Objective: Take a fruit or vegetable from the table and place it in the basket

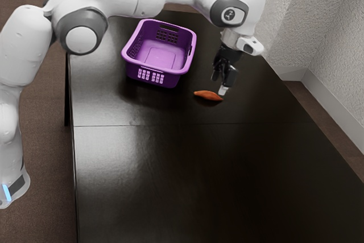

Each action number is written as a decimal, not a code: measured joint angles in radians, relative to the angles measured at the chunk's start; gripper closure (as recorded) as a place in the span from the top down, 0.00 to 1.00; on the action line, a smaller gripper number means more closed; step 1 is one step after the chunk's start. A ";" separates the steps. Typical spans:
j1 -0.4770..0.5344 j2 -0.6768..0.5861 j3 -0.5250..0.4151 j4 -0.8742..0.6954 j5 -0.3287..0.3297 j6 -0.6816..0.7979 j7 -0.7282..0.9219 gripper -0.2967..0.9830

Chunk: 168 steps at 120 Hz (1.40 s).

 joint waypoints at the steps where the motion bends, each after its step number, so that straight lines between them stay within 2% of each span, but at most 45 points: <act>1: 0.001 0.000 0.003 -0.004 -0.003 0.004 0.002 0.77; 30: 0.003 -0.011 0.063 -0.135 -0.078 0.142 0.067 0.77; 67: 0.000 -0.009 0.145 -0.181 -0.099 0.270 0.128 0.77; 122: 0.000 0.023 0.180 -0.267 -0.152 0.460 0.201 0.77; 168: 0.004 0.054 0.193 -0.274 -0.184 0.515 0.249 0.72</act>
